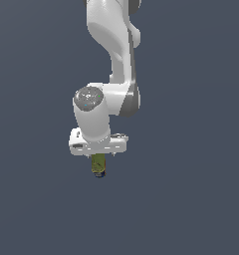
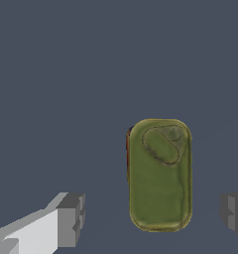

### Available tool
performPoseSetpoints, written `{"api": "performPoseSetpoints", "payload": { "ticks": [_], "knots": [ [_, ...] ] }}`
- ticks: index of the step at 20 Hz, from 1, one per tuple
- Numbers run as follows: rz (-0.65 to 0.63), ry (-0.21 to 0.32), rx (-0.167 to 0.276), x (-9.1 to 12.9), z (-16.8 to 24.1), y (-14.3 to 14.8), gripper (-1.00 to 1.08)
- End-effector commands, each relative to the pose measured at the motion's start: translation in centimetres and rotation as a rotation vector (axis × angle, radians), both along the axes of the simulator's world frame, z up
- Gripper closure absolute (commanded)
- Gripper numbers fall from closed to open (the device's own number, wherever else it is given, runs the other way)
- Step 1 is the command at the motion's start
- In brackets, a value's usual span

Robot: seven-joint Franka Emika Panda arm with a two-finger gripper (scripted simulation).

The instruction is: Pick up the object and move it to a goal position.

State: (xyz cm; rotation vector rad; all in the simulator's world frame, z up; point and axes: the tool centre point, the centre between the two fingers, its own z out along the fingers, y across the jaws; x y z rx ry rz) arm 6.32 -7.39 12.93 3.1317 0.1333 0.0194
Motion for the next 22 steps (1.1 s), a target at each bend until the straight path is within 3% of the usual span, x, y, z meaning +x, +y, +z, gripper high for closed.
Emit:
{"api": "performPoseSetpoints", "payload": {
  "ticks": [1,12,22],
  "knots": [
    [0.003,0.006,0.003,0.3,-1.0,-0.8,-0.92],
    [0.003,0.013,0.006,0.5,-2.4,-1.7,-0.92],
    [0.005,0.013,0.006,0.4,-6.9,-1.7,-0.92]
  ]
}}
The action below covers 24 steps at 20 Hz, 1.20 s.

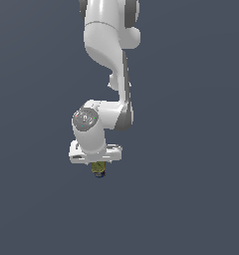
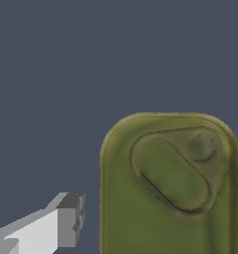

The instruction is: Pick up the object and move it to a goal position.

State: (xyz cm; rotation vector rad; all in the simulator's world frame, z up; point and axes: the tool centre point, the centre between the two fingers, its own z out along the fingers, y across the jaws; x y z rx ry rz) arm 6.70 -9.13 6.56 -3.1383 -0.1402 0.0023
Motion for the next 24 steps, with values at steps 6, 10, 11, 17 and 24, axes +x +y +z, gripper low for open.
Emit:
{"api": "performPoseSetpoints", "payload": {
  "ticks": [6,10,11,17,24],
  "knots": [
    [0.0,-0.001,0.0,0.2,-0.7,0.0,1.08],
    [0.0,-0.001,0.0,0.2,-0.7,0.0,1.08],
    [0.0,-0.001,0.0,0.2,-0.7,0.0,1.08],
    [0.0,0.0,0.0,0.1,-0.7,0.0,1.08],
    [0.0,0.0,0.0,0.3,1.5,0.8,1.08]
  ]
}}
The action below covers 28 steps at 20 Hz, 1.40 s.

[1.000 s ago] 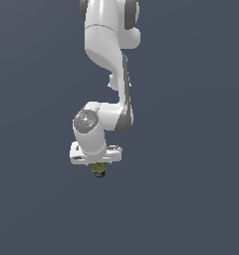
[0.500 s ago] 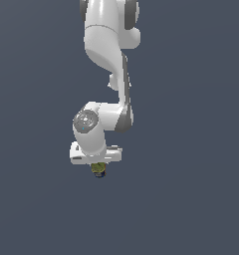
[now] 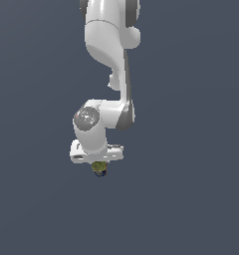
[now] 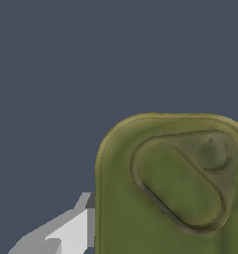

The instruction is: Pick up the object and move it to a goal position.

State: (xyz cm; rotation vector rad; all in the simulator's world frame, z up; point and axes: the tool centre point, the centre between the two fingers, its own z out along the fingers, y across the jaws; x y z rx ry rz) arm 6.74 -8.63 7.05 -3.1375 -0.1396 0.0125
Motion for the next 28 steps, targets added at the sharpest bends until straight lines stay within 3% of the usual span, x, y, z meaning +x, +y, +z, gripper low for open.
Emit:
{"api": "performPoseSetpoints", "payload": {
  "ticks": [1,28],
  "knots": [
    [0.001,-0.006,-0.001,0.3,1.6,0.5,1.08],
    [0.0,-0.008,-0.001,2.9,28.0,9.6,1.08]
  ]
}}
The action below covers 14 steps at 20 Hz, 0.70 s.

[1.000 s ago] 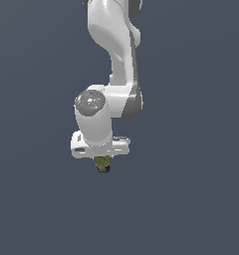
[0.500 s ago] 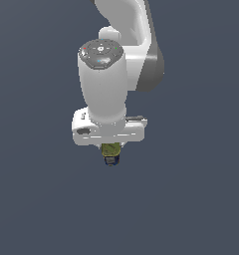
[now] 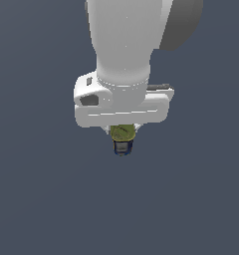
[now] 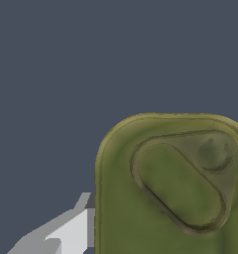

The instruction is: Pick up the object and move it to a goal position.

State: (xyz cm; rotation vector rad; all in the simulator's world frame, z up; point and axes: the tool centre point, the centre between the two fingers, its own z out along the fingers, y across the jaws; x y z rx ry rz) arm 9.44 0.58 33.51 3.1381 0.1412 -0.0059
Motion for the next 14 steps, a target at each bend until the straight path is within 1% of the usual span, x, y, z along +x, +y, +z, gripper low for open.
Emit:
{"api": "performPoseSetpoints", "payload": {
  "ticks": [1,8,14],
  "knots": [
    [-0.001,-0.003,0.0,0.3,2.2,0.7,1.08],
    [-0.001,-0.004,0.0,0.9,6.3,2.1,1.08],
    [-0.001,-0.004,0.0,1.2,8.3,2.8,1.08]
  ]
}}
